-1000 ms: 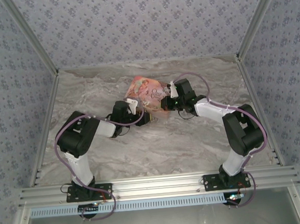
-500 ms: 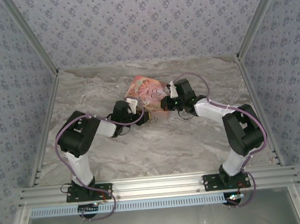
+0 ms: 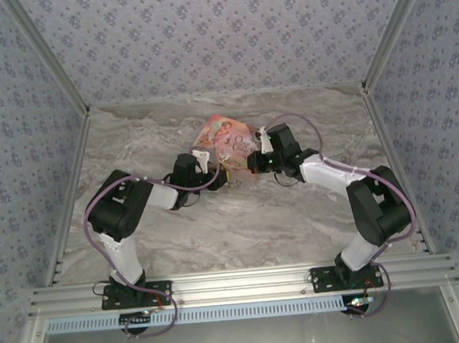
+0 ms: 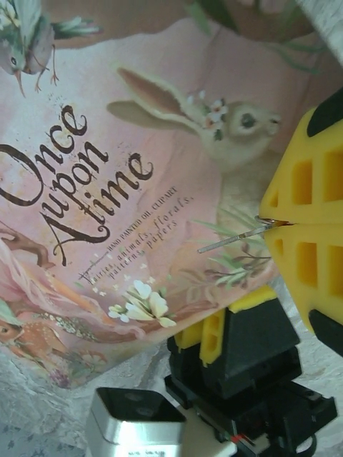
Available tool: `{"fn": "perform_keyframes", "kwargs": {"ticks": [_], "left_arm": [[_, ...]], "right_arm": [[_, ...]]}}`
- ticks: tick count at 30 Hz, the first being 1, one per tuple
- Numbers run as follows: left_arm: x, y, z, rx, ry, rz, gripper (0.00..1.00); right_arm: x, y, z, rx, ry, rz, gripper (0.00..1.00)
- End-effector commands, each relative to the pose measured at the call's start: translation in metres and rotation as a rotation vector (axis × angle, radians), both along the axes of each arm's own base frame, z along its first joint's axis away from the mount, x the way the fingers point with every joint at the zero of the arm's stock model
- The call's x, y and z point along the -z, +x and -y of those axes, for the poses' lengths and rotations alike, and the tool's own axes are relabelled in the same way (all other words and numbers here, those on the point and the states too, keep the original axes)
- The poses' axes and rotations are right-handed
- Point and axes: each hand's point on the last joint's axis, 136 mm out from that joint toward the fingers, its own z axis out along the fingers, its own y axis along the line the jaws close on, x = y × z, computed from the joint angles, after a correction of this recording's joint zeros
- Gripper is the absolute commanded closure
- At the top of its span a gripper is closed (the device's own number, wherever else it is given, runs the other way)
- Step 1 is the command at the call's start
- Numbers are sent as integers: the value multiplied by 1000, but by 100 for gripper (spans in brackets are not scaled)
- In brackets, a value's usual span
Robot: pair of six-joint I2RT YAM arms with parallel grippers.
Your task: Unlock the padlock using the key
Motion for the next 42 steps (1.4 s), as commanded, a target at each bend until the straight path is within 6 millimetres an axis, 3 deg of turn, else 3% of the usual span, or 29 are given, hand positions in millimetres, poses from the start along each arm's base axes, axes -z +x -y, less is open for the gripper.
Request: {"fn": "perform_keyframes", "kwargs": {"ticks": [1,7,13,18,30,42], "left_arm": [[-34,3,9,-14,-49,18,80],[-46,-13,19,-7,-59,-56,81],[-50,-27,33,-9,-72,-157,83],[-56,-33,38,-52,-120,-262,85],[-72,-44,45,-132,-178,-436,89],[-82,-44,59,-133,-281,-540,89]], "right_arm": [[-18,-8,15,5,-59,97,100],[-21,-44,30,-32,-113,193,100],[-14,-86,21,-132,-146,310,100],[2,-104,15,-176,-183,364,100],[29,-115,11,-209,-212,440,100],[34,-108,1,-211,-178,464,100]]}}
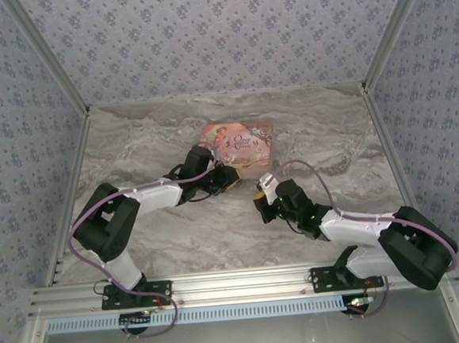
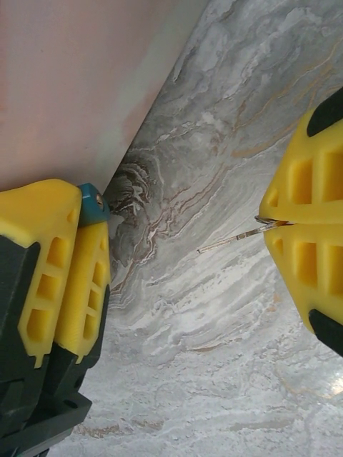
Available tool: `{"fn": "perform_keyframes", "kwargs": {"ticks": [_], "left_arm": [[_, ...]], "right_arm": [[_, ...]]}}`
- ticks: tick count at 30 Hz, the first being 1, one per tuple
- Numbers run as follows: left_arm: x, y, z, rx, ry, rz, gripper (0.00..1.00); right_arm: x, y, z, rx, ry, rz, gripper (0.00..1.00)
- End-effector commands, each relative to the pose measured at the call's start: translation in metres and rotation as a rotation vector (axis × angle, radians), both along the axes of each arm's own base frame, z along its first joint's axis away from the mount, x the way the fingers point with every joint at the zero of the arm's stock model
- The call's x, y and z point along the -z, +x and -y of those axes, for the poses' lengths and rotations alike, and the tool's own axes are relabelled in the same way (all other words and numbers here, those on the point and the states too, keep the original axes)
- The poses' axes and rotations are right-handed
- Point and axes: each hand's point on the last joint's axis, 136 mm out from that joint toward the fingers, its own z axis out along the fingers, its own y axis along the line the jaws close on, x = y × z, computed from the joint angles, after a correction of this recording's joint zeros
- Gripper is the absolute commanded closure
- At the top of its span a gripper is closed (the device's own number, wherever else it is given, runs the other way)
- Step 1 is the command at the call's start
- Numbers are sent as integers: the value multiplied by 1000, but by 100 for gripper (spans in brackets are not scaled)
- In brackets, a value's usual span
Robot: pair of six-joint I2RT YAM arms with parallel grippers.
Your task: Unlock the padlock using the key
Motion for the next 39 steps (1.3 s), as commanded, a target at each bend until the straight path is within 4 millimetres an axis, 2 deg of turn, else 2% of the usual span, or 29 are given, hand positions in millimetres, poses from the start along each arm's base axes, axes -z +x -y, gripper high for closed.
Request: {"fn": "perform_keyframes", "kwargs": {"ticks": [1,12,39], "left_arm": [[-38,3,21,25,-119,25,89],[-42,-2,22,26,-123,8,90],[-41,-8,27,31,-125,-13,91]], "right_arm": [[-4,6,-4,-2,21,41,100],[-9,24,-3,22,47,61,100],[-6,47,-10,43,60,56,100]]}}
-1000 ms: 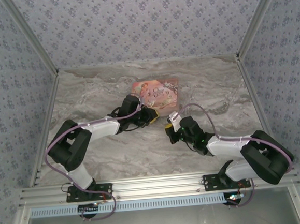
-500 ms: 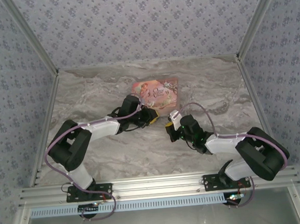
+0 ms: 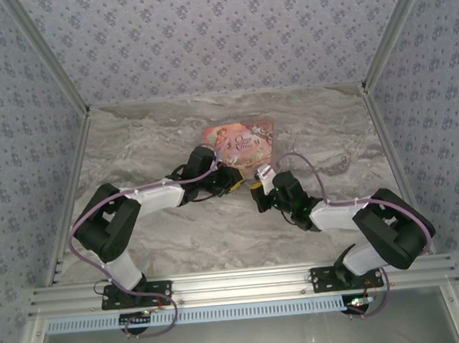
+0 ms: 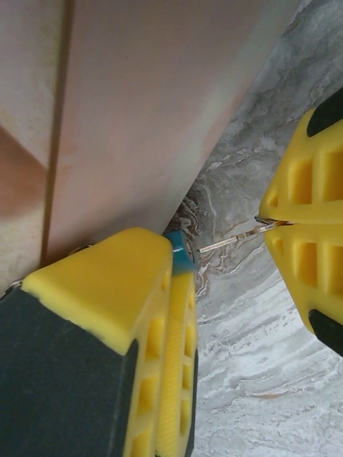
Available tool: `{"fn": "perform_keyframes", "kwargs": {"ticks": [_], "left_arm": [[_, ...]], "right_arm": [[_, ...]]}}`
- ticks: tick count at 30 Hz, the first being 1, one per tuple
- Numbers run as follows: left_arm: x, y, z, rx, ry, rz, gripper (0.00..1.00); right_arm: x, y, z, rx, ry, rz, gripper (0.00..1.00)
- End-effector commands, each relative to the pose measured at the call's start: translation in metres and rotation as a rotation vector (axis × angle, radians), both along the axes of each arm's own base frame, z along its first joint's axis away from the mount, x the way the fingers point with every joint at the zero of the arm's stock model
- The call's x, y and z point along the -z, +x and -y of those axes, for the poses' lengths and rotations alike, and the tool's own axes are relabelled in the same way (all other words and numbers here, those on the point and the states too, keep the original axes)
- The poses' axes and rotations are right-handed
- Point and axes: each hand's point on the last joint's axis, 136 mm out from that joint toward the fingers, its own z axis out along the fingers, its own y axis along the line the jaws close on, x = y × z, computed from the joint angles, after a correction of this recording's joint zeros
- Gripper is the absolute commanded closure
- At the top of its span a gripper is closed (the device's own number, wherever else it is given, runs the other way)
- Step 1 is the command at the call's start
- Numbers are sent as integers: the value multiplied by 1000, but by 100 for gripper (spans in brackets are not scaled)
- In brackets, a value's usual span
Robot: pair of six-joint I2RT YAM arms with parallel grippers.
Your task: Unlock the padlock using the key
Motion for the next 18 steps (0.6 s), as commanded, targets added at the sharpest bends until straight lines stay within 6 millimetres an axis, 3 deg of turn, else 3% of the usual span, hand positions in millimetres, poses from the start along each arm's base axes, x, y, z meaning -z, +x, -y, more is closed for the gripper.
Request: {"fn": "perform_keyframes", "kwargs": {"ticks": [1,18], "left_arm": [[-36,1,16,30,-91,43,91],[-35,0,16,32,-89,38,91]], "right_arm": [[-10,9,-6,-7,24,30,100],[-11,14,-7,8,31,32,100]]}}
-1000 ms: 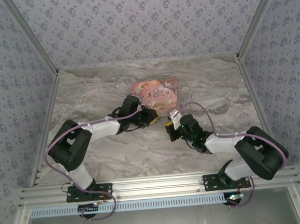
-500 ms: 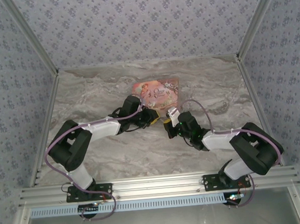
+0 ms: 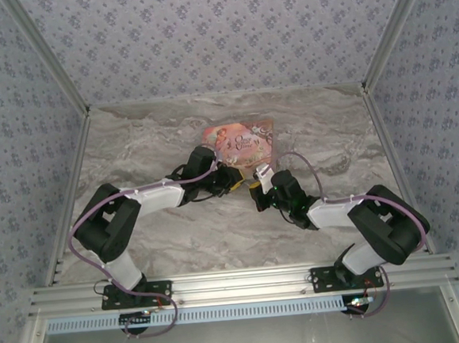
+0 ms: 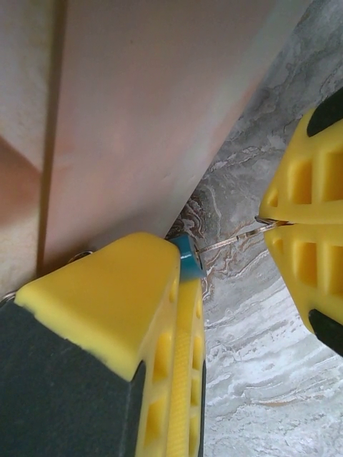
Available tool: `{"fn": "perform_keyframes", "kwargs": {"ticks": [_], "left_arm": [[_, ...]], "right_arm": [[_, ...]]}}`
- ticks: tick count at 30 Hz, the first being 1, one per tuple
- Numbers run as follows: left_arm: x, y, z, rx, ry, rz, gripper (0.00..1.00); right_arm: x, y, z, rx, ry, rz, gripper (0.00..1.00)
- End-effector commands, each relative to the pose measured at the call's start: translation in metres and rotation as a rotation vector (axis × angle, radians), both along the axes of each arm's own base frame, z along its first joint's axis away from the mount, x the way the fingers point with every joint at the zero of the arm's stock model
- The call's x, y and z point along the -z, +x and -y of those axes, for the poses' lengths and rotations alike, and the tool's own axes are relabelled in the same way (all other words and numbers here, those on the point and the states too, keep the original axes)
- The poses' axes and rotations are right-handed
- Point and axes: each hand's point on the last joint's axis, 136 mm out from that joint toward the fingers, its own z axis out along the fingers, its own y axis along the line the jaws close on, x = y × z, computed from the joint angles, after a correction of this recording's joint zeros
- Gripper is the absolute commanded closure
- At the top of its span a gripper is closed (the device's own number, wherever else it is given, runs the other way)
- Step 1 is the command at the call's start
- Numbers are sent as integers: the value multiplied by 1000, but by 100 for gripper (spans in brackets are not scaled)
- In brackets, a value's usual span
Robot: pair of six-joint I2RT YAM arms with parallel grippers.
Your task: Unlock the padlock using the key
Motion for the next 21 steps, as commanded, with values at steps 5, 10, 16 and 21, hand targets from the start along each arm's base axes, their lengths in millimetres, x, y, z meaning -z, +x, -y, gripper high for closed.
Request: {"fn": "perform_keyframes", "kwargs": {"ticks": [5,10,16,21], "left_arm": [[-34,0,17,37,-86,43,91],[-33,0,16,35,-85,40,91],[-31,0,16,33,-84,35,91],[-30,-1,17,35,-83,35,91]], "right_arm": [[-17,11,-5,6,43,43,100],[-18,10,-7,-4,51,42,100],[-18,8,-5,-2,52,43,100],[-21,7,-6,-8,59,48,100]]}}
